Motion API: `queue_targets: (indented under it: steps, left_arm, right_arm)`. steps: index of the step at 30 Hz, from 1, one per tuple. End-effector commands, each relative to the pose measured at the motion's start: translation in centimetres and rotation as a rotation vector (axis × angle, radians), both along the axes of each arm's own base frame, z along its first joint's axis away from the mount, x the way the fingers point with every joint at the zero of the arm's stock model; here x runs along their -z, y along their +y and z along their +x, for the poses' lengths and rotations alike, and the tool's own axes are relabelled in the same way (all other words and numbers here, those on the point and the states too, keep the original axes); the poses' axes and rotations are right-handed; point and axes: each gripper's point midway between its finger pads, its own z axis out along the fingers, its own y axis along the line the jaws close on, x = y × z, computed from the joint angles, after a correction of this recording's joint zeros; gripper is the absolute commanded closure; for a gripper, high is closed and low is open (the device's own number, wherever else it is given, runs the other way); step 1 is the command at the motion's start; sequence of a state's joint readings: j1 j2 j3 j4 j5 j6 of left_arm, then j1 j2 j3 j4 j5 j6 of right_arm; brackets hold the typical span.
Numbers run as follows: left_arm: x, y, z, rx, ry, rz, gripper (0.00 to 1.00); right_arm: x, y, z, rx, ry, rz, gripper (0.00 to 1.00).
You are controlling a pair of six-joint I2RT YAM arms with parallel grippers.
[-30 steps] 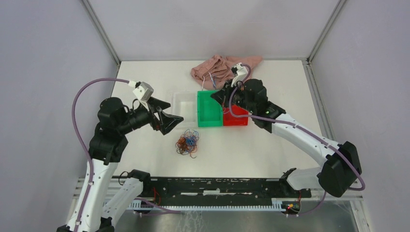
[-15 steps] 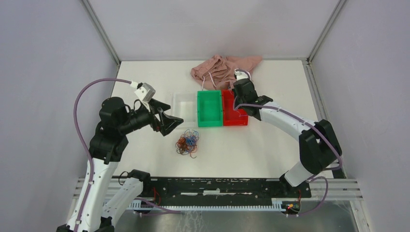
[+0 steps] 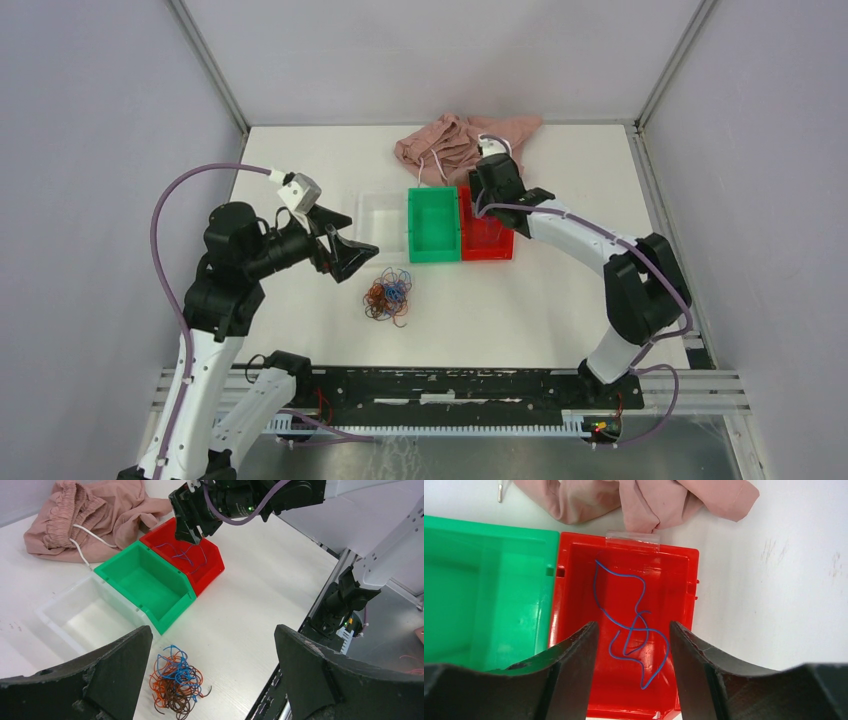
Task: Untangle the cables
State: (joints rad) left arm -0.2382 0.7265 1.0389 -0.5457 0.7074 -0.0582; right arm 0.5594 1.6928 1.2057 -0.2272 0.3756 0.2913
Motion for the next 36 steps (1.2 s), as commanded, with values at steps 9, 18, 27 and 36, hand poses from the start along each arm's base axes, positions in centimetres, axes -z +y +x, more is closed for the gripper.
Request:
queue_targets:
  steps: [9,18,27,36]
  left_arm:
    - [1.3,0.7,1.7,-0.051,-0.020,0.069,0.01]
    - [2.0,1.0,2.3,-0.058,-0.026,0.104,0.01]
    - [2.2,2.0,2.3,-0.111,-0.056,0.131,0.01]
    - [2.3,1.8,1.9,-0.090,-0.053,0.129,0.01]
  right_arm:
    - [-7.5,9.8,-8.0,-0.389,-0.091,0.329,0.36]
    - [-3.4,19.3,-17.3,-0.741,0.089,0.414,0.41]
    - [-0.6,23.9,-18.5,-0.754,0.289,0.533,0.43]
    - [1.1,24.9,-16.9,-0.674,0.255,0.520,0.48]
